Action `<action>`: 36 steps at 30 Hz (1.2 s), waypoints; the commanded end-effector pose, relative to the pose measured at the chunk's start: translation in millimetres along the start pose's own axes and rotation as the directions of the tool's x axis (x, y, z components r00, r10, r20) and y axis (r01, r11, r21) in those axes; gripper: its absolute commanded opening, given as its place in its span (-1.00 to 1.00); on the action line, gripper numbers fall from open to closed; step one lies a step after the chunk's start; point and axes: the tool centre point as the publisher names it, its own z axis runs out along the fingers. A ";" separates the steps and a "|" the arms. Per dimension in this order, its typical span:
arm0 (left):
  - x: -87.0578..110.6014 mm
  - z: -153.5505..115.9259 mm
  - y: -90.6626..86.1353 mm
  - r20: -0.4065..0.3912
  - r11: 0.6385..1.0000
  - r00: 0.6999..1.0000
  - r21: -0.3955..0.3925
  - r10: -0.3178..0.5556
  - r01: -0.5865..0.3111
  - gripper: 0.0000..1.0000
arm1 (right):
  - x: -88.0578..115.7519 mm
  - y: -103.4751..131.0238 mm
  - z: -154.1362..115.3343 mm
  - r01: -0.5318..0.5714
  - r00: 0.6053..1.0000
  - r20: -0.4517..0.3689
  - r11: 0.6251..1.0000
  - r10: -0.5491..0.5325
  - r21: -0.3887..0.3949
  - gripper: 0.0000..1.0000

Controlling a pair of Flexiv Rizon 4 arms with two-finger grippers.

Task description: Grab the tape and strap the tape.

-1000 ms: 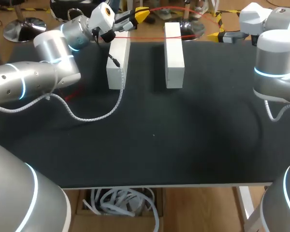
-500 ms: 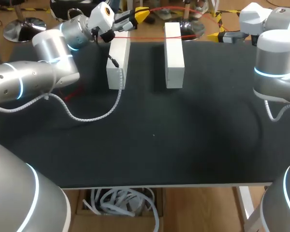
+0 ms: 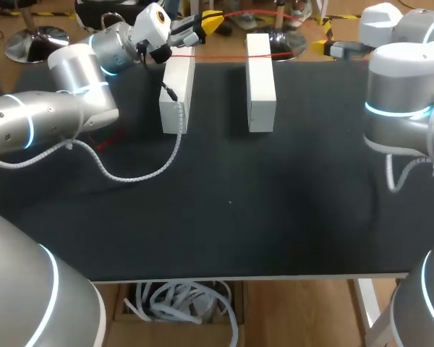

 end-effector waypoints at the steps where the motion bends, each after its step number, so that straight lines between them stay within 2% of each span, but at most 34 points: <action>1: 1.4 0.6 -1.0 0.004 1.000 1.000 -0.002 0.000 0.000 -1.00 | 12.5 -0.7 -31.3 -0.194 0.981 -0.024 0.981 0.194 0.031 1.00; 3: 1.4 0.6 -1.0 0.004 1.000 1.000 -0.002 0.000 0.000 -1.00 | 14.3 -1.6 -37.2 -0.266 0.963 -0.028 0.964 0.266 0.017 1.00; 5: 1.4 0.6 -1.0 0.004 1.000 1.000 -0.002 0.000 0.000 -1.00 | 16.5 -1.9 -46.2 -0.378 0.926 -0.035 0.926 0.377 -0.019 1.00; 8: 1.4 0.6 -1.0 0.004 1.000 1.000 -0.002 0.000 0.000 -1.00 | 20.0 -2.3 -59.8 -0.486 0.874 -0.018 0.870 0.486 -0.081 1.00; 11: 1.4 0.6 -1.0 0.004 1.000 1.000 -0.002 0.000 0.000 -1.00 | 28.9 -2.8 -73.8 -0.511 0.859 -0.012 0.853 0.513 -0.103 1.00; 14: 1.4 0.6 -1.0 0.004 1.000 1.000 -0.002 0.000 0.000 -1.00 | 34.3 -12.1 -75.4 -0.581 0.813 -0.036 0.806 0.581 -0.114 1.00; 16: 1.4 0.6 -1.0 0.004 1.000 1.000 -0.002 0.000 0.000 -1.00 | 37.0 -17.4 -76.7 -0.607 0.793 -0.020 0.788 0.608 -0.108 1.00; 17: 1.4 0.6 -1.0 0.004 1.000 1.000 -0.002 0.000 0.000 -1.00 | 42.0 -17.8 -78.6 -0.592 0.805 -0.003 0.802 0.594 -0.085 1.00; 18: 1.4 0.6 -1.0 0.004 1.000 1.000 -0.002 0.000 0.000 -1.00 | 47.5 -18.8 -79.5 -0.601 0.799 -0.010 0.796 0.602 -0.072 1.00; 19: 1.4 0.6 -1.0 0.004 1.000 1.000 -0.002 0.000 0.000 -1.00 | 50.7 -19.3 -79.6 -0.568 0.823 -0.025 0.821 0.567 -0.056 1.00; 35: 1.4 0.6 -1.0 0.004 1.000 1.000 -0.002 0.000 0.000 -1.00 | 50.7 -19.3 -79.6 -0.568 0.823 -0.025 0.821 0.567 -0.056 1.00; 36: 1.4 0.6 -1.0 0.004 1.000 1.000 -0.002 0.000 0.000 -1.00 | 48.5 -18.2 -79.1 -0.663 0.746 -0.014 0.742 0.665 -0.099 1.00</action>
